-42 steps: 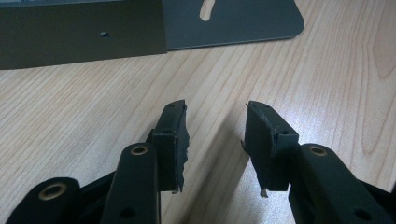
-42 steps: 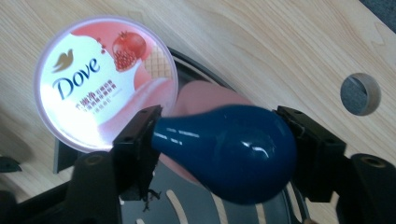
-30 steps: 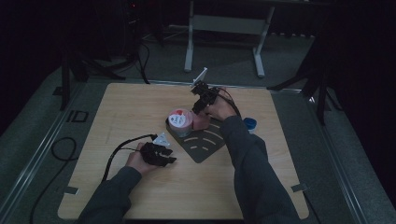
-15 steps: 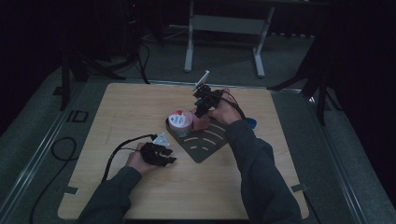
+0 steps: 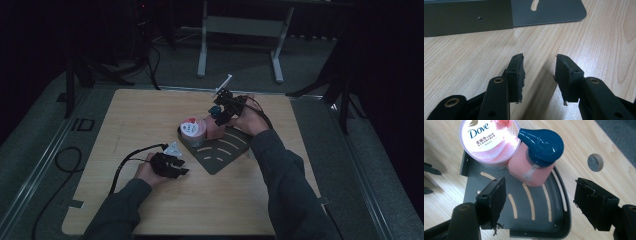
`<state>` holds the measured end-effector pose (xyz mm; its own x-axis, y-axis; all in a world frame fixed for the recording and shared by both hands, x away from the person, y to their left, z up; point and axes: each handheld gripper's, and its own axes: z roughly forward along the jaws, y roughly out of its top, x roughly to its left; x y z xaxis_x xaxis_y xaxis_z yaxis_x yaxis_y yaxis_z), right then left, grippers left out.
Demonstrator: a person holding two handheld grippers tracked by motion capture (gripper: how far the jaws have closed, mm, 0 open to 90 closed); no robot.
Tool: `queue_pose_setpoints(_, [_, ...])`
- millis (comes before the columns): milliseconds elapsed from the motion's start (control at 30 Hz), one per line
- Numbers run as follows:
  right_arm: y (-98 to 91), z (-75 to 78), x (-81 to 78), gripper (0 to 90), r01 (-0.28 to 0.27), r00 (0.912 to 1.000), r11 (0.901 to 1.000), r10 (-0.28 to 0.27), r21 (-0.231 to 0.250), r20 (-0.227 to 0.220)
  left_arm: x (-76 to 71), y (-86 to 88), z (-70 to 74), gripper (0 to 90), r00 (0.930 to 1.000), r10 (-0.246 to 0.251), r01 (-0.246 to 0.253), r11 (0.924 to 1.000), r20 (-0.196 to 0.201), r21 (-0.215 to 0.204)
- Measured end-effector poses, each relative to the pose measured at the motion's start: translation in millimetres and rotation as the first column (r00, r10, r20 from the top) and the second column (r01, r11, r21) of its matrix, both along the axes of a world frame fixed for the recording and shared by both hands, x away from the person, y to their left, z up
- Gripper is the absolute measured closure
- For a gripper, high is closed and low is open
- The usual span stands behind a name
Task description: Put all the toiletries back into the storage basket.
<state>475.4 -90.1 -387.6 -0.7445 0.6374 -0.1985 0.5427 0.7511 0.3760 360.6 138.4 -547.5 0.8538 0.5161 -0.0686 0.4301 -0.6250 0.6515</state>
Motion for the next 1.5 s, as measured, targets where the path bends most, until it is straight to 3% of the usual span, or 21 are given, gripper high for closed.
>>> queue_pose_setpoints(600, [-41.0,10.0,-6.0,23.0,-0.001,0.9998,0.9996,0.001,-0.028,0.017,0.1,0.2,-0.1,58.4,1.0,0.001,-0.001,1.0,0.0,-0.002])
queue_pose_setpoints(967, [-69.7,6.8,-8.6,23.5,-0.044,0.999,0.9985,0.044,-0.032,-0.002,0.4,0.4,-0.5,58.4,1.0,0.001,-0.001,1.0,-0.001,-0.008])
queue_pose_setpoints(1500, [-99.9,-3.1,-17.2,23.6,-0.051,0.9985,0.9981,0.05,-0.034,-0.021,0.7,0.9,-0.7,58.4,1.0,0.003,-0.003,0.9999,-0.005,-0.015])
